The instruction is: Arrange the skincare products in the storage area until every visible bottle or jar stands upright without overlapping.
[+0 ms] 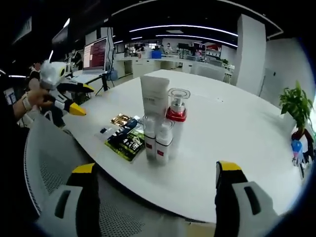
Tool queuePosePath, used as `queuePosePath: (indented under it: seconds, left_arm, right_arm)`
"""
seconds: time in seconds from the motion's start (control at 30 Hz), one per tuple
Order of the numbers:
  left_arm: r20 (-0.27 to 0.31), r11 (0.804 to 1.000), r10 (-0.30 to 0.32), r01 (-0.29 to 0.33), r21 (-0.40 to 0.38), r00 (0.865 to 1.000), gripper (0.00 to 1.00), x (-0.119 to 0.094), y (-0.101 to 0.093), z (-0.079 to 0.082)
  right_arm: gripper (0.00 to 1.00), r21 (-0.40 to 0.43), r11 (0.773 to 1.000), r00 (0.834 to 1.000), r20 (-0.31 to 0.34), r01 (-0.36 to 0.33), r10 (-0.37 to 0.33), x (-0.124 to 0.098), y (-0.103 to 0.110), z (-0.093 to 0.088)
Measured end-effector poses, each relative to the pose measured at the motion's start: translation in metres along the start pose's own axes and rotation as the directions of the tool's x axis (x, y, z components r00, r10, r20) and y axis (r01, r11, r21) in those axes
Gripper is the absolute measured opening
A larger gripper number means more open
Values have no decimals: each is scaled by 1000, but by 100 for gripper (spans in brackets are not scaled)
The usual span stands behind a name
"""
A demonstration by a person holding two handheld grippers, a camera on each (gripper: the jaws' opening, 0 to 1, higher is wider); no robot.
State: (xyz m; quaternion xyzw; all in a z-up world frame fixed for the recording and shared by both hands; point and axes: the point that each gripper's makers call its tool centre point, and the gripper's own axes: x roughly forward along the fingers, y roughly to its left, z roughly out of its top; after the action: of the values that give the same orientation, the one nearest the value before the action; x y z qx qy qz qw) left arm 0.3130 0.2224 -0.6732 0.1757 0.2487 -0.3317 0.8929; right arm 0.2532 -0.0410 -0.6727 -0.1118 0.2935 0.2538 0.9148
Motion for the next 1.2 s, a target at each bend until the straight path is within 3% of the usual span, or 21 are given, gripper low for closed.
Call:
queuePosePath:
  seconds: [0.17, 0.2, 0.3, 0.43, 0.5, 0.6, 0.77, 0.9, 0.97, 1.03, 1.1, 1.2]
  left_arm:
    - [45, 997, -3, 6, -80, 999, 88, -6, -11, 4]
    - [42, 993, -20, 24, -115, 999, 89, -7, -17, 2]
    - [40, 994, 14, -10, -106, 999, 88, -9, -17, -2]
    - [59, 991, 17, -10, -130, 998, 89, -12, -23, -3]
    - [136, 988, 71, -51, -145, 988, 86, -16, -20, 8]
    - [175, 984, 115, -89, -154, 978, 92, -20, -21, 13]
    - [189, 985, 128, -103, -139, 974, 97, -23, -26, 12]
    - [183, 984, 146, -123, -128, 972, 97, -24, -30, 5]
    - [215, 982, 159, -132, -134, 964, 97, -24, -29, 7]
    - [210, 976, 184, -153, -157, 960, 97, -24, -27, 4]
    - [236, 973, 197, -160, -164, 952, 97, -24, -28, 5]
    - [276, 961, 205, -139, -240, 939, 97, -23, -31, 6]
  right_arm:
    - [99, -1, 1000, 999, 30, -20, 20, -2, 3, 5]
    - [99, -1, 1000, 999, 36, -18, 18, -3, 2, 7]
    - [99, -13, 1000, 998, 53, -15, 16, -5, 1, 10]
    - [99, -5, 1000, 997, 70, -12, 13, -6, -2, 13]
    - [99, -12, 1000, 997, 81, -4, 5, -8, -3, 13]
    - [99, -6, 1000, 995, 97, 2, -1, -9, -4, 13]
    - [99, 8, 1000, 992, 123, 13, -14, -11, -6, 11]
    - [99, 68, 998, 982, 189, -6, -7, -9, -6, 14]
    - [99, 65, 998, 977, 214, 4, -18, -8, -7, 15]
    - [99, 66, 998, 971, 236, 18, -33, -7, -8, 16]
    - [99, 67, 998, 972, 233, 4, -20, -5, -7, 15]
    - [99, 50, 999, 975, 220, 9, -19, -1, -5, 11]
